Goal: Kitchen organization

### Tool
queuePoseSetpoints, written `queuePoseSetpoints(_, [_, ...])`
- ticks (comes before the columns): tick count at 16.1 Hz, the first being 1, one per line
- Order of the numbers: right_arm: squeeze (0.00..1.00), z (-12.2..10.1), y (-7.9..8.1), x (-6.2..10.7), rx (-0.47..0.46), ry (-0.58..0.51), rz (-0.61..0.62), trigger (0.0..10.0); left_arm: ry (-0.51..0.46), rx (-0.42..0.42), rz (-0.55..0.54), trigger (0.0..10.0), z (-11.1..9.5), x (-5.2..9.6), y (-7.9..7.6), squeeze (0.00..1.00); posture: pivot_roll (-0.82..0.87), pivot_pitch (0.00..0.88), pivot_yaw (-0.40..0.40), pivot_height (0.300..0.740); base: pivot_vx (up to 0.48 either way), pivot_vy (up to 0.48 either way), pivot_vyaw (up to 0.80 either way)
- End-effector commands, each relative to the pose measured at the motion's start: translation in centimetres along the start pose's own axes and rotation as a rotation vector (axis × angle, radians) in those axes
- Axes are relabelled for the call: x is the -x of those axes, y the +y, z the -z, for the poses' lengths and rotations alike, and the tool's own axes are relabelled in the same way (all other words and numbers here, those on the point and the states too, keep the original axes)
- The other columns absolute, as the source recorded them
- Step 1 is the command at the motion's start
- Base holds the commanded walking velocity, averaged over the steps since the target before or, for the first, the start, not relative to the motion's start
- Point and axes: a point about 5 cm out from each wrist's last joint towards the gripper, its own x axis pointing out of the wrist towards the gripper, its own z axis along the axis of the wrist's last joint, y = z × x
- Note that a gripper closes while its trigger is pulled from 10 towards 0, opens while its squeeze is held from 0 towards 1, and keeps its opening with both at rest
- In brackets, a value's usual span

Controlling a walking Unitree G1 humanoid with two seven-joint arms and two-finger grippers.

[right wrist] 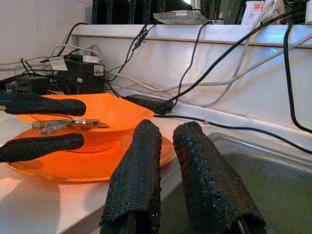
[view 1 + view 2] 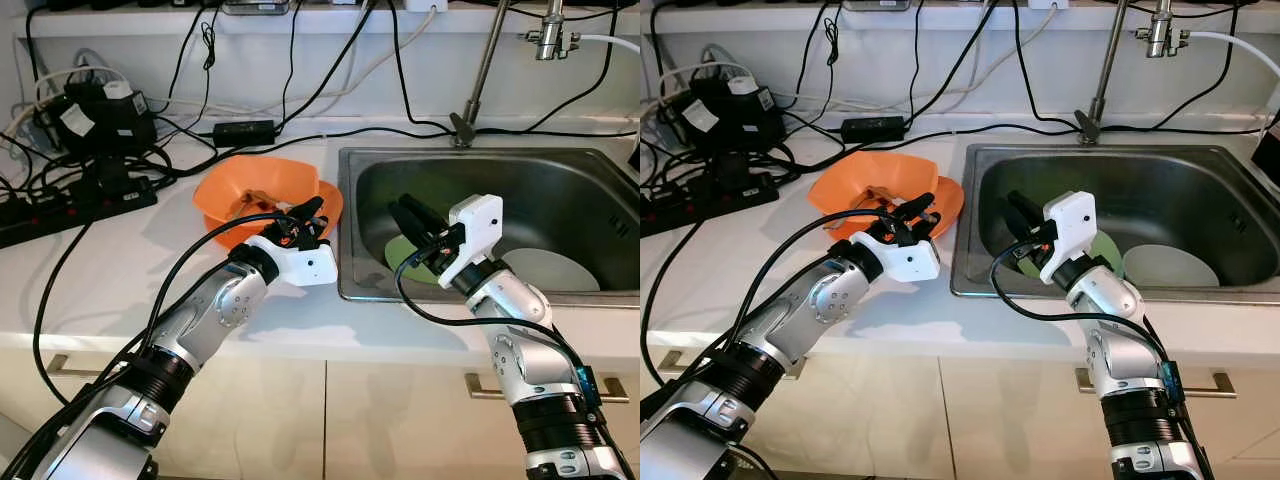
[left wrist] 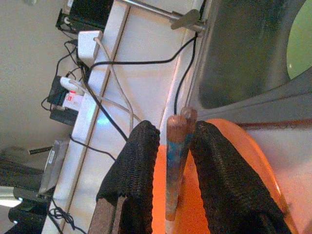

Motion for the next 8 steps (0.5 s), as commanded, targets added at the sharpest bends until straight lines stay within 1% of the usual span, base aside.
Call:
queuePoseSetpoints(1, [0.0,-0.72,0.03,-0.64,0.017,-0.01,-0.032,10.0,-0.003,-0.016,-0.021,10.0,-0.1,-0.46,0.68,0.0,0.01,0.0,0.023,0.74,0.0,0.0,0.0])
queuePoseSetpoints(2, [0.0,-0.77,0.05,-0.76,0.017,-0.011,-0.036,10.0,-0.002,-0.014,-0.028,3.1,-0.13,-0.51,0.72,0.0,0.01,0.0,0.022,0.74,0.0,0.0,0.0])
queuePoseSetpoints(3, [0.0,-0.79,0.11,-0.85,0.017,-0.012,-0.039,10.0,-0.003,-0.012,-0.037,0.0,-0.14,-0.51,0.77,0.0,0.01,0.0,0.022,0.74,0.0,0.0,0.0])
queuePoseSetpoints(8, [0.0,-0.71,0.23,-0.91,0.016,-0.012,-0.044,10.0,-0.002,-0.016,-0.058,0.0,-0.19,-0.65,1.33,0.0,0.01,0.0,0.022,0.74,0.0,0.0,0.0])
